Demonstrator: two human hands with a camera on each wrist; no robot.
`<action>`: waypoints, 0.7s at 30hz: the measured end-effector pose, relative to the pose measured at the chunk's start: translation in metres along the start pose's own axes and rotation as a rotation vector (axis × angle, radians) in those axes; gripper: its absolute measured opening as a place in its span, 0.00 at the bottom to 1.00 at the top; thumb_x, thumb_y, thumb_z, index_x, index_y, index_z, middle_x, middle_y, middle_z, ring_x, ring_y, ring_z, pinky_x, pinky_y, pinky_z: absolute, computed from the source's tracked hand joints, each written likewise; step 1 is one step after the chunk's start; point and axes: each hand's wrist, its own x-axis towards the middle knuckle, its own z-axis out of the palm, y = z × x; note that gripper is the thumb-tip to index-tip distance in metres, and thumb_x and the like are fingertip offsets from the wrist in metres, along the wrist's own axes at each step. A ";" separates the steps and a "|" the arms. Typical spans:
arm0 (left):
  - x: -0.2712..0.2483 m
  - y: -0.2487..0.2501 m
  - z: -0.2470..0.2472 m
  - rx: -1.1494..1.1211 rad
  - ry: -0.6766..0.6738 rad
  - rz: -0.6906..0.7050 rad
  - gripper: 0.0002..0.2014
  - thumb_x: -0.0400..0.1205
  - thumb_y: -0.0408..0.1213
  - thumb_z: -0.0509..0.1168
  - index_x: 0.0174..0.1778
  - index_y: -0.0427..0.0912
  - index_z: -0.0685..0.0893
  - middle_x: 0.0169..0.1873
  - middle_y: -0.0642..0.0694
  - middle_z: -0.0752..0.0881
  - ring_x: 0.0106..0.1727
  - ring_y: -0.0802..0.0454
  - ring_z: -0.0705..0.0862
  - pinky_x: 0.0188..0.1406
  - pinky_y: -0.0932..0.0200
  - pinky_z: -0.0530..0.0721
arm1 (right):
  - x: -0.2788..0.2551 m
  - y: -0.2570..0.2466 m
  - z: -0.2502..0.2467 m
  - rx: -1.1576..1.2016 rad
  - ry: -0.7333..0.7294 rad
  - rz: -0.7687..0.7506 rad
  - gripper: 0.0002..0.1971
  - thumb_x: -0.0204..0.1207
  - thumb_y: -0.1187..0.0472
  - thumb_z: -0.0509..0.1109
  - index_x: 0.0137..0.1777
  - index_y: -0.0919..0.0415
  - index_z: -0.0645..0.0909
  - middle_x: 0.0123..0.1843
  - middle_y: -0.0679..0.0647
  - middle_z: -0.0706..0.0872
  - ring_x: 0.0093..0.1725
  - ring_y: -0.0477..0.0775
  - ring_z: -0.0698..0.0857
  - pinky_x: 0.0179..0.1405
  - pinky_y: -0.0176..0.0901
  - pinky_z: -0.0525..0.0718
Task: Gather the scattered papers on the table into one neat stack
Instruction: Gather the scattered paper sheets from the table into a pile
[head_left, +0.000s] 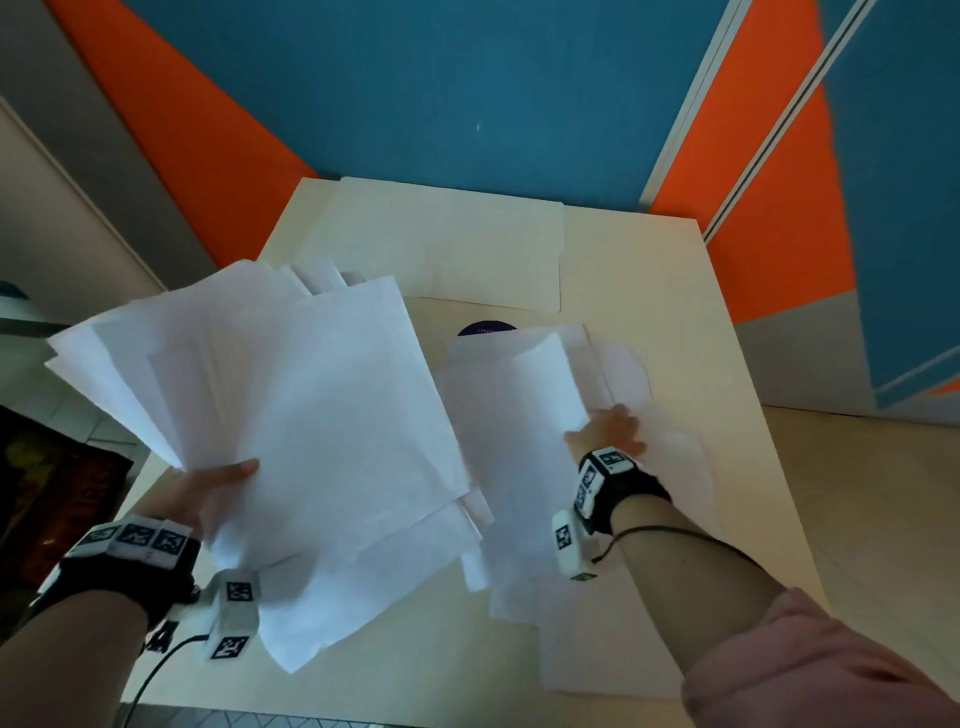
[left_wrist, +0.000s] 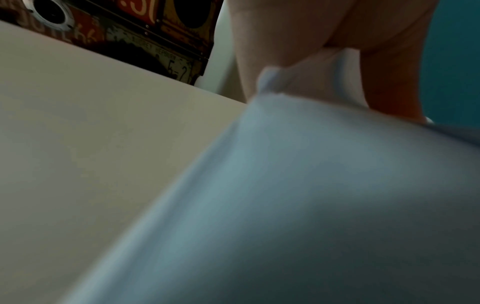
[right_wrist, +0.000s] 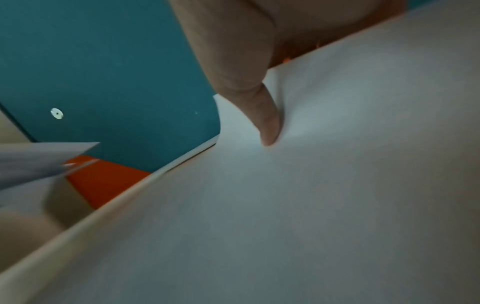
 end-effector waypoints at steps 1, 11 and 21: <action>-0.001 0.000 -0.002 -0.012 -0.001 -0.008 0.12 0.76 0.30 0.67 0.55 0.34 0.82 0.33 0.42 0.92 0.31 0.45 0.91 0.31 0.53 0.88 | 0.005 0.005 -0.006 -0.028 0.013 0.031 0.24 0.71 0.54 0.71 0.67 0.58 0.74 0.70 0.61 0.67 0.70 0.65 0.68 0.68 0.60 0.70; -0.001 -0.005 0.001 -0.035 0.061 -0.023 0.21 0.73 0.30 0.70 0.63 0.32 0.80 0.54 0.33 0.87 0.50 0.36 0.87 0.46 0.46 0.83 | 0.022 0.003 -0.020 0.221 -0.108 -0.051 0.26 0.70 0.66 0.75 0.67 0.71 0.75 0.68 0.64 0.81 0.67 0.64 0.80 0.63 0.45 0.77; 0.003 0.007 0.013 0.025 0.037 -0.039 0.24 0.69 0.29 0.74 0.61 0.30 0.81 0.54 0.30 0.86 0.51 0.35 0.86 0.43 0.46 0.84 | 0.003 -0.013 -0.110 1.002 -0.001 -0.270 0.13 0.74 0.70 0.70 0.59 0.67 0.81 0.53 0.58 0.87 0.49 0.57 0.86 0.51 0.48 0.83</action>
